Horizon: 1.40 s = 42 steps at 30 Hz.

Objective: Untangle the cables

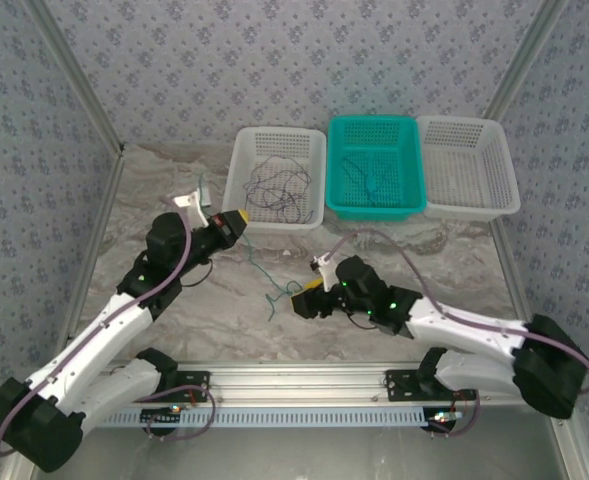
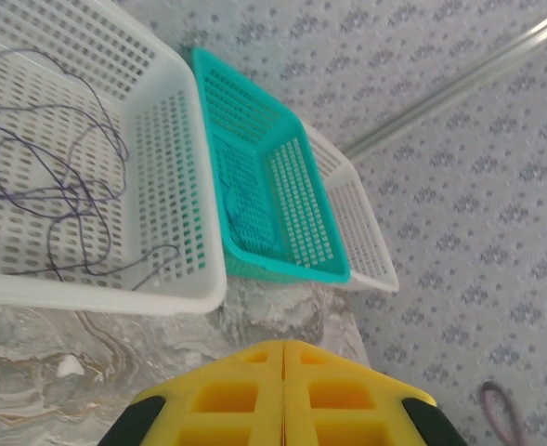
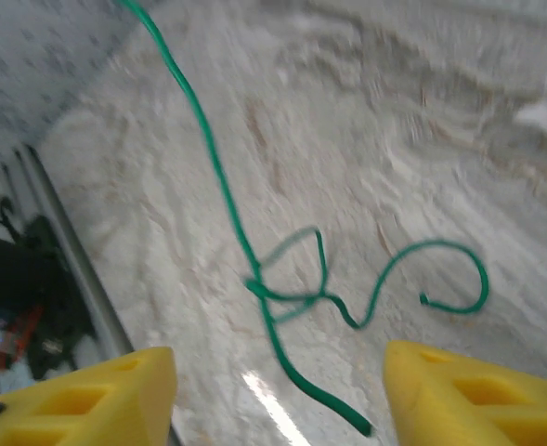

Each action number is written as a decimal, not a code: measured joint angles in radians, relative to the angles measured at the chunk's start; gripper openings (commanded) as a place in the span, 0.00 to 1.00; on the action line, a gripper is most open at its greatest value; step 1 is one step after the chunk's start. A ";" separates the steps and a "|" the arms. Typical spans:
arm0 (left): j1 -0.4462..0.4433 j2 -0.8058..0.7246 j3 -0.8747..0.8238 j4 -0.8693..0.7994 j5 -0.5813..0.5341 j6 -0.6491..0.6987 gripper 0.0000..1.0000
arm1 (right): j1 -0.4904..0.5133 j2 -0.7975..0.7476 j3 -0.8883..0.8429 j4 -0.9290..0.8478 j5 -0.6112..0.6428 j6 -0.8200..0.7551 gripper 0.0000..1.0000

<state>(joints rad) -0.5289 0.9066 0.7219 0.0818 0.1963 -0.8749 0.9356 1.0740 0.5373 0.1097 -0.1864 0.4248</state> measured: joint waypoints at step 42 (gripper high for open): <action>-0.039 -0.080 0.017 0.033 0.019 0.163 0.93 | -0.048 0.374 0.333 0.526 0.097 -0.300 0.00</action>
<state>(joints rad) -0.5678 0.8265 0.7391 0.1150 0.2150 -0.7116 0.8879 1.4479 0.8703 0.6353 -0.0898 0.1246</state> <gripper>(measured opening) 0.915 0.056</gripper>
